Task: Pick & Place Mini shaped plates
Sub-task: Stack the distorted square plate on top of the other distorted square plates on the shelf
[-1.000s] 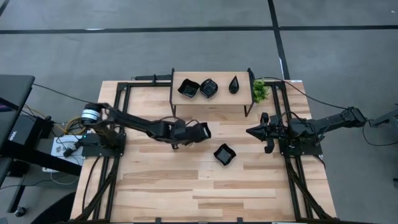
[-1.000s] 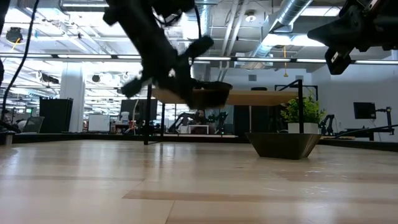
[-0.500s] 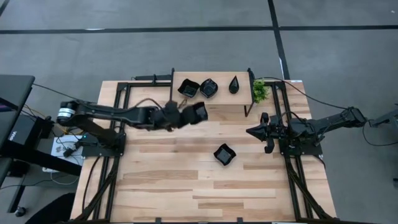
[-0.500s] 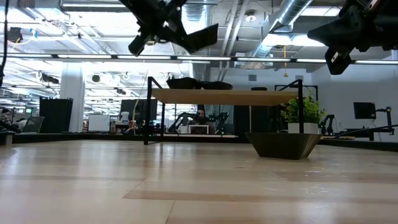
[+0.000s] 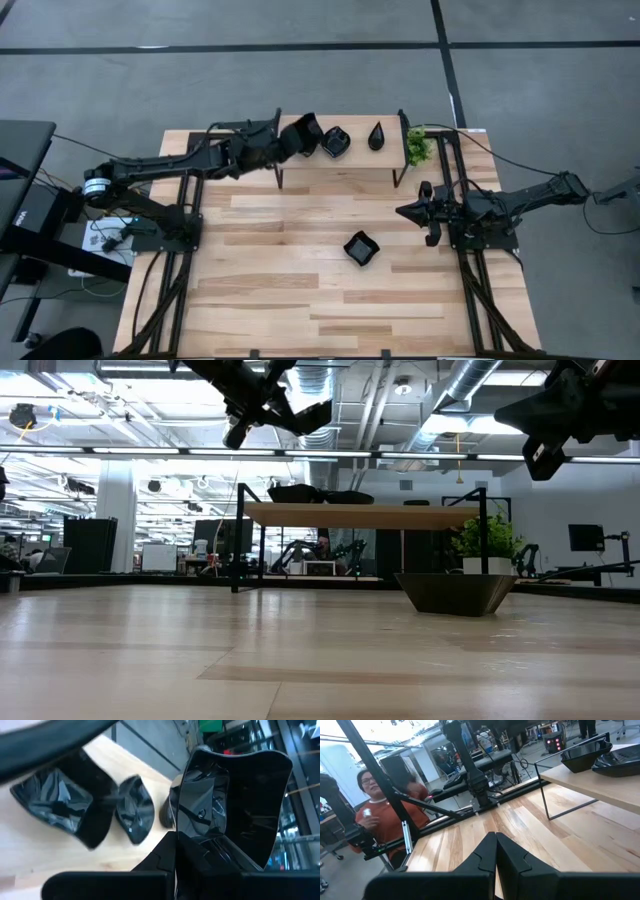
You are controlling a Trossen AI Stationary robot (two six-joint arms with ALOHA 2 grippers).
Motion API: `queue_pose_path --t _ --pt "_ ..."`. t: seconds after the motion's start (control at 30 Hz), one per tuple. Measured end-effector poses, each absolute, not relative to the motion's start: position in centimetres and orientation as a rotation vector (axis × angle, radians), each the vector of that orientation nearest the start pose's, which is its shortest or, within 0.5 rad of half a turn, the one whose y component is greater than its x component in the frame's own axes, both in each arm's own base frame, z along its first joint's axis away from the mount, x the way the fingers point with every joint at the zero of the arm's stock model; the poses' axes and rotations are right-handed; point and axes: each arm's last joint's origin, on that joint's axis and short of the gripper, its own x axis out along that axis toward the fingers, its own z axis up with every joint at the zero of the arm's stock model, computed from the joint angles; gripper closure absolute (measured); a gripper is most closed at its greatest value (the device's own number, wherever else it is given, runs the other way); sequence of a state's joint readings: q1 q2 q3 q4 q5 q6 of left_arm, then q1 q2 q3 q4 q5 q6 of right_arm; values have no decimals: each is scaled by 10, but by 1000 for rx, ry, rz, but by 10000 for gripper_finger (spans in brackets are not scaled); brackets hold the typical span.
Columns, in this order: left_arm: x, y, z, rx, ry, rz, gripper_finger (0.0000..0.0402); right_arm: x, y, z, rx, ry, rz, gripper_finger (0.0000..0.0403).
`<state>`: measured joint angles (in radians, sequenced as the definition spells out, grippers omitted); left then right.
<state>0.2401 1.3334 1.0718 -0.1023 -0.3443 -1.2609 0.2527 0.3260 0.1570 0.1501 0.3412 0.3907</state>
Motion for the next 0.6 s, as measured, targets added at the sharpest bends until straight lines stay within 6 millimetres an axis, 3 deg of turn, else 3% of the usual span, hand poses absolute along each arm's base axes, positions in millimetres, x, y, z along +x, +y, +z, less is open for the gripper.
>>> queue_pose_path --t 0.2,0.6 --pt "285 91 322 -1224 -95 755 394 115 20 204 385 1 -91 403" --pt "301 84 308 -1312 -219 872 394 115 20 204 380 1 -92 403"
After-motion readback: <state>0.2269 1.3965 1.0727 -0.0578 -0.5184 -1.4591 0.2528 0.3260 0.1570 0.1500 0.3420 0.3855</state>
